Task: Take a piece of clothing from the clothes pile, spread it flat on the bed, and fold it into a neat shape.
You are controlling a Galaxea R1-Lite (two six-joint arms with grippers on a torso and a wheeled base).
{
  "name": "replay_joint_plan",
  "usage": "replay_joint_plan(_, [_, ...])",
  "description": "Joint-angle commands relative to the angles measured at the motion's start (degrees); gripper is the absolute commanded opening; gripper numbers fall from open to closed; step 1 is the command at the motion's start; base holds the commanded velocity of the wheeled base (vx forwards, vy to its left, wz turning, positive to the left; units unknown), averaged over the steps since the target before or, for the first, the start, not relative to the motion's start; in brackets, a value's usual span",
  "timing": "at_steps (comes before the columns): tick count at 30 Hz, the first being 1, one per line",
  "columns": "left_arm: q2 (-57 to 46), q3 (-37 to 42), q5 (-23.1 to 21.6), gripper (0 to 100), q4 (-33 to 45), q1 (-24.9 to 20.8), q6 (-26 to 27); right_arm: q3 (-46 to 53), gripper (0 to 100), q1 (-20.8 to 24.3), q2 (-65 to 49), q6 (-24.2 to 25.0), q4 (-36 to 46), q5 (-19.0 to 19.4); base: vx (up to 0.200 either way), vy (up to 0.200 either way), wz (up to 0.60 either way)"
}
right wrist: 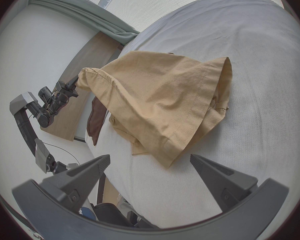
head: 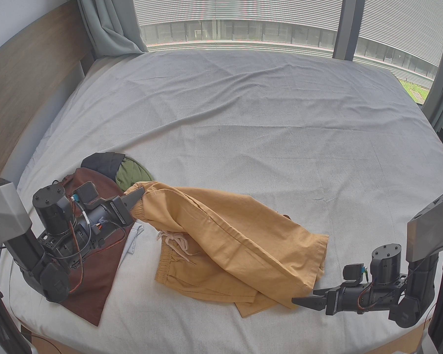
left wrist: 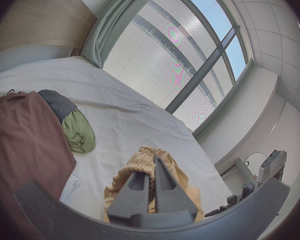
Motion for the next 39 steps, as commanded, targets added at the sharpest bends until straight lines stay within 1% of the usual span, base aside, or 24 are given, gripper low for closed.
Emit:
replay_joint_plan(1, [0.0,0.1,0.0,0,-0.1,-0.1,0.0,-1.0,100,0.1,0.3,0.6,0.0,0.0,0.0,0.0,0.0])
replay_joint_plan(3, [0.0,0.1,0.0,0,-0.1,-0.1,0.0,-1.9,100,0.1,0.4,1.8,0.0,0.0,0.0,0.0,0.0])
replay_joint_plan(12, [-0.1,0.0,0.0,0,-0.1,-0.1,0.0,-4.4,100,0.4,2.3,2.7,-0.1,0.0,0.0,0.0,0.0])
replay_joint_plan(15, [-0.1,0.0,0.0,0,-0.1,-0.1,0.0,-5.2,100,1.4,2.1,4.3,-0.1,0.1,0.0,0.0,0.0])
replay_joint_plan(16, [-0.1,0.0,0.0,0,-0.1,-0.1,0.0,-5.8,100,2.3,1.7,5.8,-0.1,0.1,0.0,0.0,0.0])
replay_joint_plan(18, [-0.1,0.0,0.0,0,-0.1,-0.1,0.0,-6.2,100,3.0,1.6,6.6,-0.1,0.1,0.0,0.0,0.0])
replay_joint_plan(24, [0.0,-0.1,0.0,0,-0.1,0.0,0.0,-6.0,100,2.7,1.4,6.7,-0.1,0.0,0.0,0.0,0.0])
replay_joint_plan(25, [0.0,-0.1,0.0,0,-0.1,-0.1,0.0,-5.9,0,2.6,1.2,6.7,-0.2,0.0,0.0,0.0,0.0])
replay_joint_plan(34, [0.7,-0.1,0.0,0,-0.1,0.2,0.0,-5.9,0,0.9,-6.2,6.7,-0.1,-0.1,0.0,0.0,0.0])
replay_joint_plan(39, [0.8,0.0,0.0,0,-0.1,0.2,0.0,-6.6,0,-0.1,-8.1,6.7,-0.1,-0.1,0.0,0.0,0.0])
